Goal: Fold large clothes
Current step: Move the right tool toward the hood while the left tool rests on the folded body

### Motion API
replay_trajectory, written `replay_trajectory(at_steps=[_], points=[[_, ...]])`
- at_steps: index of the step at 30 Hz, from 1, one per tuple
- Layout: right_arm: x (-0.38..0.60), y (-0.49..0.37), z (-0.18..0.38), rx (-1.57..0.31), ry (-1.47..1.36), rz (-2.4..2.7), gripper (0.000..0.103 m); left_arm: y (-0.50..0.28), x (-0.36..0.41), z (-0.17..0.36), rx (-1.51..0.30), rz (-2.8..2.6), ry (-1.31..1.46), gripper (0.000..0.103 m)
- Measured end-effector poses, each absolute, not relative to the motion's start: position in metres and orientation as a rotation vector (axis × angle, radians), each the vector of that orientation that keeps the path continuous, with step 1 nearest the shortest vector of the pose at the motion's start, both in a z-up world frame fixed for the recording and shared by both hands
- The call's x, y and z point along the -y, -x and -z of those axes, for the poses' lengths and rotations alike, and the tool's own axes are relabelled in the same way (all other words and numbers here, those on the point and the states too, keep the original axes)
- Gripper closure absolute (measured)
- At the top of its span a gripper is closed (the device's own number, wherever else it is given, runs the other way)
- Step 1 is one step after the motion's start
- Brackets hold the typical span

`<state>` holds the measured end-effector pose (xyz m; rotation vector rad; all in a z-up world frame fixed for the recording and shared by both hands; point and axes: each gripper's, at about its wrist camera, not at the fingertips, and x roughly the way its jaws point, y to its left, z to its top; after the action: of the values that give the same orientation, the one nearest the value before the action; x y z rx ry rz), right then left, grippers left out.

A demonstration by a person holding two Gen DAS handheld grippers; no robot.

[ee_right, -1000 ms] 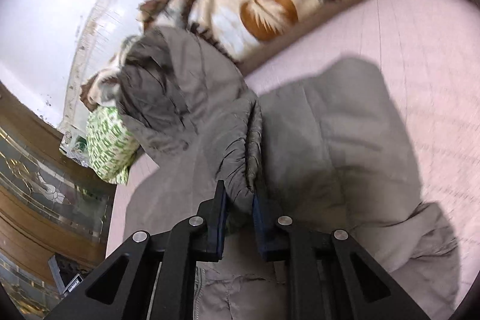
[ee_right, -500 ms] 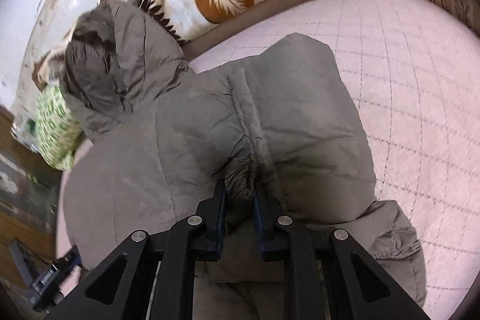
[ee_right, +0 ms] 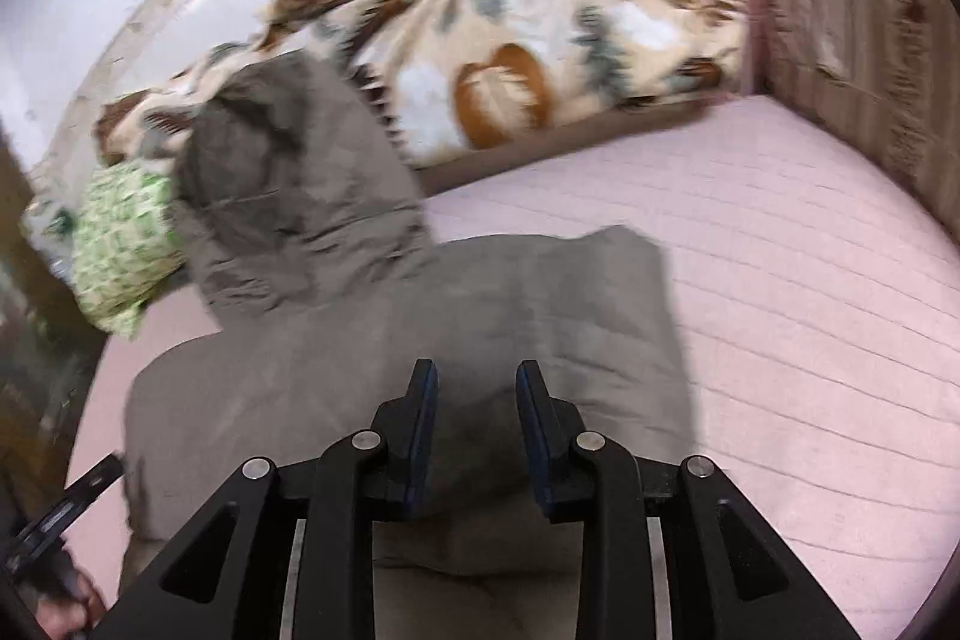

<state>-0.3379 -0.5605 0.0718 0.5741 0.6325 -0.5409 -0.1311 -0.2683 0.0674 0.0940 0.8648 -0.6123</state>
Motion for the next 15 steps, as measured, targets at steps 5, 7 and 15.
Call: replay_trajectory(at_steps=[5, 7, 15], points=[[0.558, 0.312, -0.036, -0.781, -0.552, 0.509, 0.074, 0.117, 0.286, -0.041, -0.932, 0.608, -0.158, 0.040], [0.559, 0.309, -0.025, -0.801, -0.553, 0.510, 0.074, 0.106, 0.286, -0.033, -0.957, 0.616, -0.125, 0.036], [0.558, 0.307, -0.030, -0.810, -0.512, 0.495, 0.073, 0.100, 0.287, -0.038, -0.936, 0.644, -0.094, 0.029]])
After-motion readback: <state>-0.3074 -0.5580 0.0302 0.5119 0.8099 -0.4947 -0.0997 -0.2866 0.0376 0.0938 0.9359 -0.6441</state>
